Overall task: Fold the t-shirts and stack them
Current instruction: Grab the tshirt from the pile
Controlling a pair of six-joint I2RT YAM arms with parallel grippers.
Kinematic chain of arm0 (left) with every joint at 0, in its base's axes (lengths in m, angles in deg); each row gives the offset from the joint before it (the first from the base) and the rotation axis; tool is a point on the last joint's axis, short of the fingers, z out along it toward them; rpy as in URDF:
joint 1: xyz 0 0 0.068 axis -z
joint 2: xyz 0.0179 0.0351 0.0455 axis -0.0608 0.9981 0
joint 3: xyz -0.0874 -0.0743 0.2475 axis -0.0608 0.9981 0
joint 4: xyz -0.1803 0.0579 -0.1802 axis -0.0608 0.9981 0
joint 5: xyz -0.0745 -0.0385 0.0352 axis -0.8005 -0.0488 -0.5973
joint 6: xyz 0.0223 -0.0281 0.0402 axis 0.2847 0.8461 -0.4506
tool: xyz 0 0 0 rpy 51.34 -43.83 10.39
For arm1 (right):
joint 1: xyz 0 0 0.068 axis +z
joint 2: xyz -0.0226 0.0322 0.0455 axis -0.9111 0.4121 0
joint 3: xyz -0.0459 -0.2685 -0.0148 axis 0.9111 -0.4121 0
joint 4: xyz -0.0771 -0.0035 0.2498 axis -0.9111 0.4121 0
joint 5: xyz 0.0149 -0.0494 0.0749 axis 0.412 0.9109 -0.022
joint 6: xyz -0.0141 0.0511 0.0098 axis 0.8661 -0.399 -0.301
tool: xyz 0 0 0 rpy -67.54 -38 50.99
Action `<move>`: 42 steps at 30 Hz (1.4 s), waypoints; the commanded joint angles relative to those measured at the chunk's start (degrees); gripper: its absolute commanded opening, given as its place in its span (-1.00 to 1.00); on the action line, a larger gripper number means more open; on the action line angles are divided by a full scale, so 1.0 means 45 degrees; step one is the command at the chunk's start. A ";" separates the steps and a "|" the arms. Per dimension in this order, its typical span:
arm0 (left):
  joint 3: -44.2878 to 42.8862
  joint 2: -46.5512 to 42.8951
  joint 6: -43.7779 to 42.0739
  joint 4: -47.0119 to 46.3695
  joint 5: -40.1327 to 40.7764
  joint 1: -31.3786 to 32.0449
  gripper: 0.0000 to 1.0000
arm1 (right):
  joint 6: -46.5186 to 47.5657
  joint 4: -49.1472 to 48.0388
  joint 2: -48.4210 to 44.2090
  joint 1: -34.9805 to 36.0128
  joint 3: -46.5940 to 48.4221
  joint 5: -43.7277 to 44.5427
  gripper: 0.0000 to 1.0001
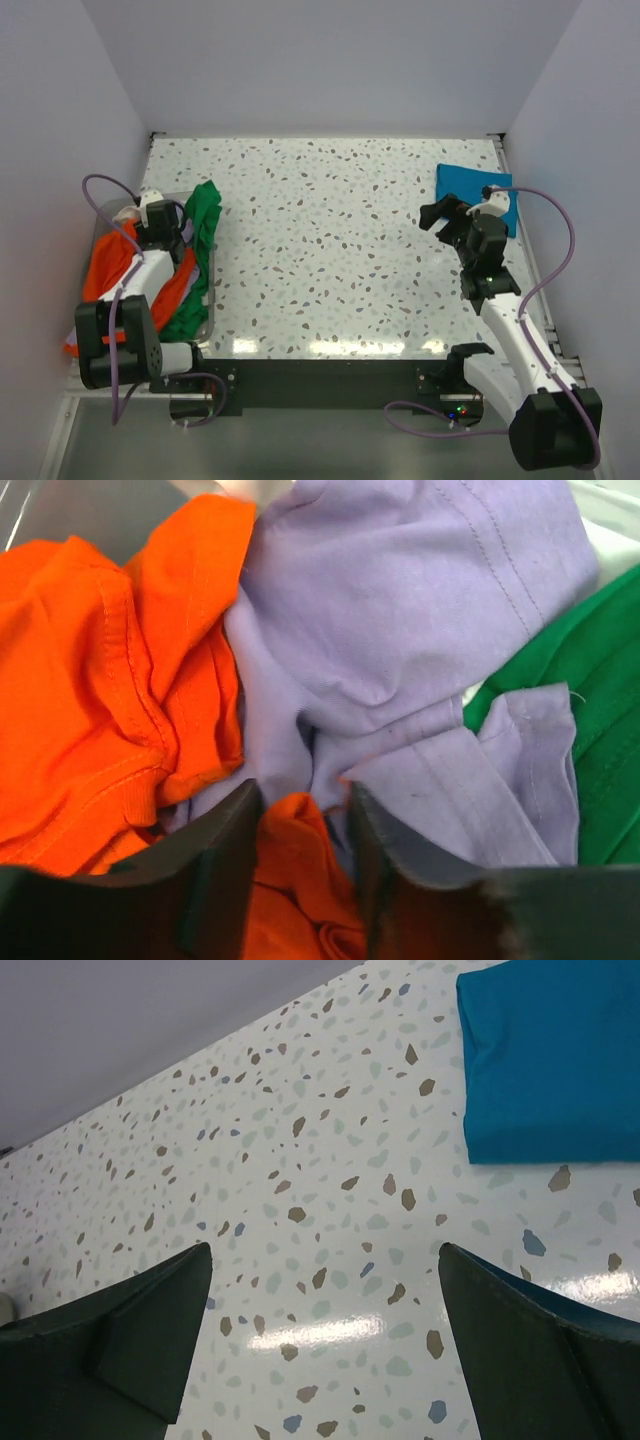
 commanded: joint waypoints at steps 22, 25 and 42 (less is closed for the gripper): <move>0.0046 -0.5027 0.1010 0.0120 -0.0081 0.0295 -0.68 | -0.0086 -0.0043 0.0009 0.0019 0.0704 -0.0183 0.98; 0.0105 -0.4403 0.1048 0.0198 -0.0122 0.0334 -0.26 | -0.0067 -0.0043 0.0047 -0.0001 0.0704 -0.0203 0.98; 0.2429 -0.3952 0.2825 0.0296 -0.1196 0.0412 0.15 | -0.0243 -0.0336 0.0634 0.0019 0.0451 -0.1180 0.98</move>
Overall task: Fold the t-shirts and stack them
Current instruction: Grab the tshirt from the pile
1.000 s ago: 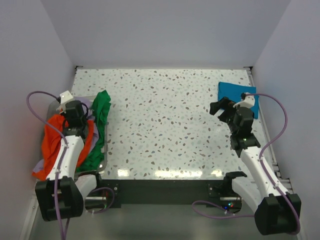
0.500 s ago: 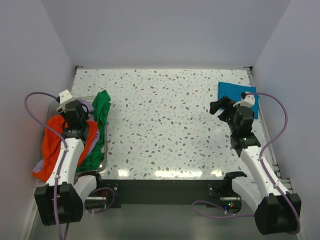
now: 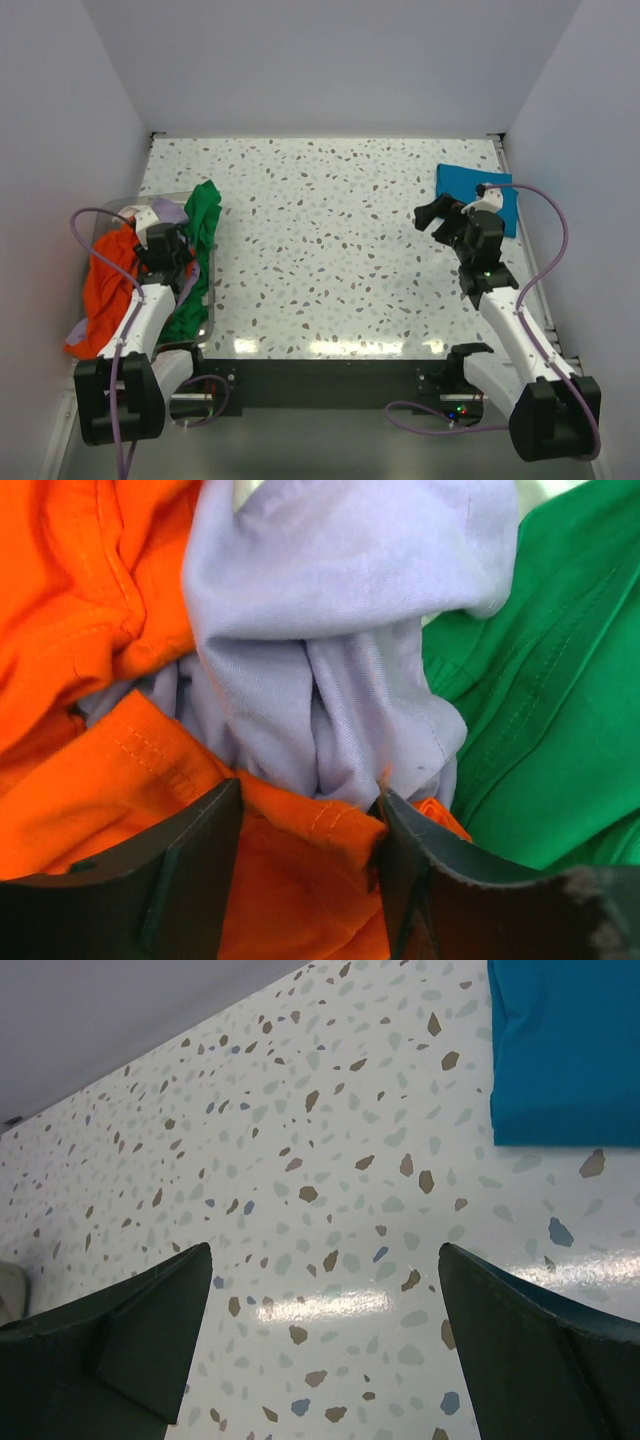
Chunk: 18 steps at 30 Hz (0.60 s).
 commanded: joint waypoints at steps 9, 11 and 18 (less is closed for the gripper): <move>0.0224 -0.2254 0.1201 0.0630 0.1274 0.1174 0.21 | -0.0092 -0.0443 0.0275 0.0019 0.0295 -0.0622 0.98; 0.0204 -0.2491 0.1280 0.0962 0.1684 0.1467 0.22 | -0.0092 -0.0443 0.0314 0.0038 0.0295 -0.0681 0.98; 0.0165 -0.2064 0.1515 0.1198 0.1978 0.1469 0.16 | -0.0092 -0.0502 0.0490 0.0038 0.0295 -0.0915 0.98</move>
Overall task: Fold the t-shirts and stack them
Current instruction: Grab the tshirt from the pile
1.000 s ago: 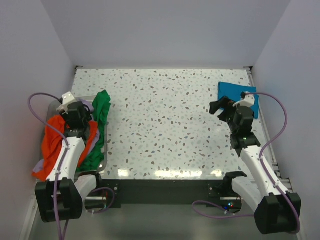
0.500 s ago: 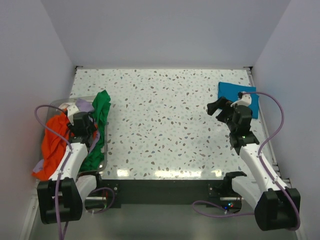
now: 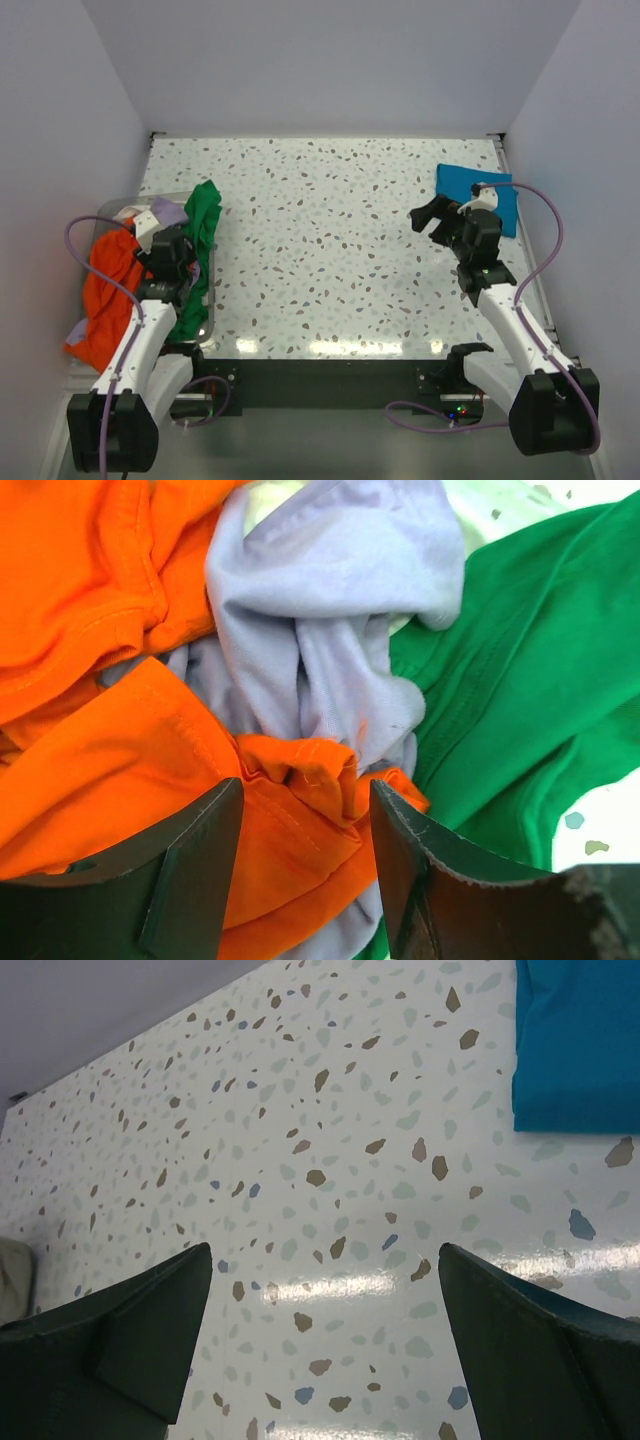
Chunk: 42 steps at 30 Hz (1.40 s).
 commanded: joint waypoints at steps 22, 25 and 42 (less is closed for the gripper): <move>-0.1856 -0.1137 0.0129 0.0778 0.1004 0.0577 -1.00 | 0.0020 -0.0336 0.0204 0.0038 0.0534 -0.0338 0.98; -0.2714 -0.0884 -0.0026 0.1013 0.1103 0.0617 -1.00 | 0.0059 -0.0336 0.0302 0.0038 0.0632 -0.0338 0.98; -1.4154 0.2298 -0.3425 0.0701 -0.2251 0.0754 -1.00 | 0.0215 -0.0121 0.0497 0.0019 0.1218 -0.0279 0.98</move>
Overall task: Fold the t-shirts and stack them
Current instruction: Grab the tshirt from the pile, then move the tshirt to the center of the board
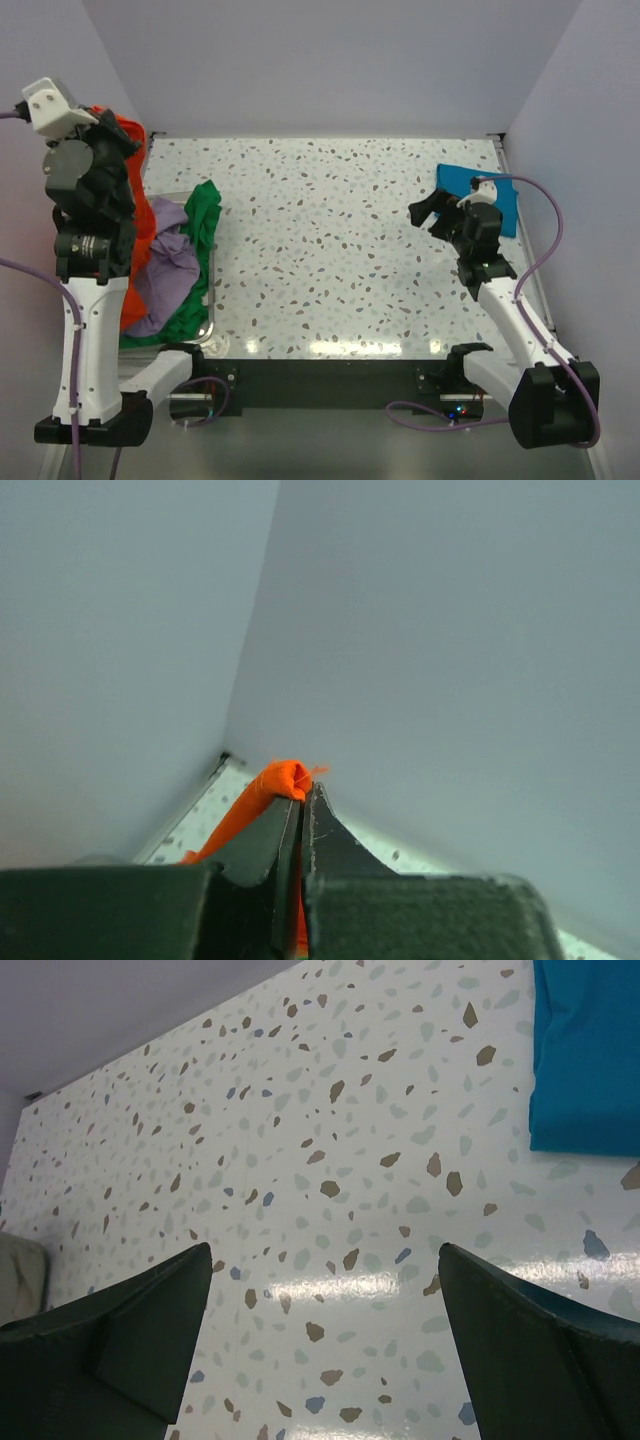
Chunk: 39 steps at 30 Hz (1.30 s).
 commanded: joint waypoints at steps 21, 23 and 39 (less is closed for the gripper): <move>-0.7891 0.5122 0.3592 -0.6488 -1.3305 0.1432 -1.00 | 0.0250 0.0284 -0.0061 0.0019 0.0855 0.0247 0.98; -0.8240 0.5629 0.3593 -0.6626 -1.3383 0.1844 -1.00 | 0.0270 0.0323 -0.0003 0.0038 0.0894 0.0285 0.98; -1.2033 0.9224 0.2712 -0.7364 -1.3030 0.5733 -1.00 | 0.0426 0.0577 -0.0042 0.0038 0.1050 0.0579 0.98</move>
